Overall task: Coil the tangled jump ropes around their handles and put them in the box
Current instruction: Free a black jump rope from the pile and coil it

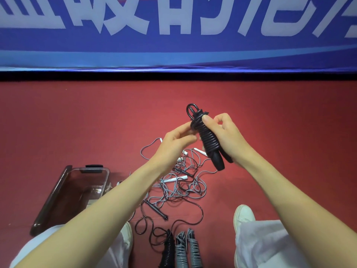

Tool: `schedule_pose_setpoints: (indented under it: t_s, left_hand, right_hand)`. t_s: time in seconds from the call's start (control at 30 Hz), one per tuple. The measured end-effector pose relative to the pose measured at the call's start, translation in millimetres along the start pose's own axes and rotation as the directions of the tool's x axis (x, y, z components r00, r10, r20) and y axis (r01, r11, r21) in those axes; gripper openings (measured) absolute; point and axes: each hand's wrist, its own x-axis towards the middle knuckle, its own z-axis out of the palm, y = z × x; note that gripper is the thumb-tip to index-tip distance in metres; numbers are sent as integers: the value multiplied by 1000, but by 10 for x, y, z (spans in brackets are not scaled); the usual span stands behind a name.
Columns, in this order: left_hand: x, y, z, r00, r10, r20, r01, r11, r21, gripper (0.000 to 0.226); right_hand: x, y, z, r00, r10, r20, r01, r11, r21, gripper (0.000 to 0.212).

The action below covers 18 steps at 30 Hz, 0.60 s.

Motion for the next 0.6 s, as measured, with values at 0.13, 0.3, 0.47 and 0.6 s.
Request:
schedule_pose_setpoints:
  t_s: [0.13,0.3,0.47,0.6]
  left_hand:
    - [-4,73,24,998,-45,41,51,986,-158,30]
    - [15,55,85,989,-37,-143,9,982,-188,17]
    - [34,94,58,988,6,-154,-26,991,-131,25]
    - [26,174,-4,1000,7,22,-4,992,-128,35]
  right_hand:
    - [11,-19,89,994,-30,-109,24,998,-55,46]
    - [-7,10,277,991,14,-135,-43,976,-214,45]
    - [85,51,272,975,209,-69,-210,978,0,48]
    - [106,51,112,948,294,121,-318,874,366,27]
